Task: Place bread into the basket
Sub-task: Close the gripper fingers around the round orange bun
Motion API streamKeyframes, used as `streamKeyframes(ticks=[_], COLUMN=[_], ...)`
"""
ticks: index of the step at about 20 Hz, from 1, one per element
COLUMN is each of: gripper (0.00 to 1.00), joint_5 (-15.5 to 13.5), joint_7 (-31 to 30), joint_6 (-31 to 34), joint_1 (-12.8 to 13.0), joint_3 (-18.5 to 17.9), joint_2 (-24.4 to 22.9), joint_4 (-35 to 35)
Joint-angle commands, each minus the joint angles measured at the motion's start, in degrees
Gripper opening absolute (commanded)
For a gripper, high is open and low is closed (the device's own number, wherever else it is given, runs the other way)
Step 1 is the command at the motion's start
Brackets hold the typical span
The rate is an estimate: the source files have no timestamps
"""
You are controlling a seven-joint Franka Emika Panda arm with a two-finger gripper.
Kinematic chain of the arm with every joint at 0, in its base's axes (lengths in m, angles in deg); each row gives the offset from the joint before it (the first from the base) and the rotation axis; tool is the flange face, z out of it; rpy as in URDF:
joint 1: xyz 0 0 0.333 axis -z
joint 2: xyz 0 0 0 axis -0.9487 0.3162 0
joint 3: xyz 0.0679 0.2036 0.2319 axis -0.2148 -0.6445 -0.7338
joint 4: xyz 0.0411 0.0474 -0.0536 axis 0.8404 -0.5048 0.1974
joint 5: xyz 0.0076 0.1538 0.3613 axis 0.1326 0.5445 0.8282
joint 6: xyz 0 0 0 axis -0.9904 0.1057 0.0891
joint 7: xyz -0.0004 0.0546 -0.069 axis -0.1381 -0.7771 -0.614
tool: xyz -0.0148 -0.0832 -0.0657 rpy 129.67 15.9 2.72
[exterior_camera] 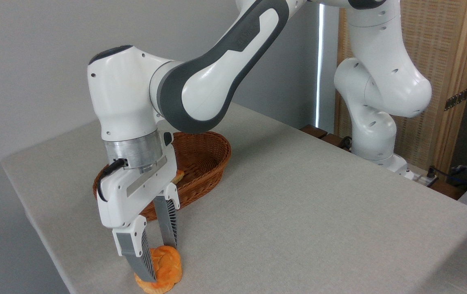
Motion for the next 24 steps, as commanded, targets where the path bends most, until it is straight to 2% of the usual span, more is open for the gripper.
streamKeyframes(ticks=[1,2,4,11,21,24], gripper=[0.95,0.83,0.67,0.31,0.3,0.3], joint_5=[0.8,0.8,0.8,0.7,0.5,-0.4], joint_7=[0.8,0.9,1.1,2.8,2.7,2.7], joint_6=[-2.6,-2.7,-2.8,-2.9,-2.8,-2.2], joint_1=[-0.1,-0.1,-0.1,-0.1,-0.1,-0.2], joint_3=[-0.1,-0.1,-0.1,0.0,0.0,-0.2], joint_2=[0.6,0.8,1.3,1.4,1.8,0.9], joint_4=[-0.4,-0.5,-0.4,-0.4,-0.1,0.2])
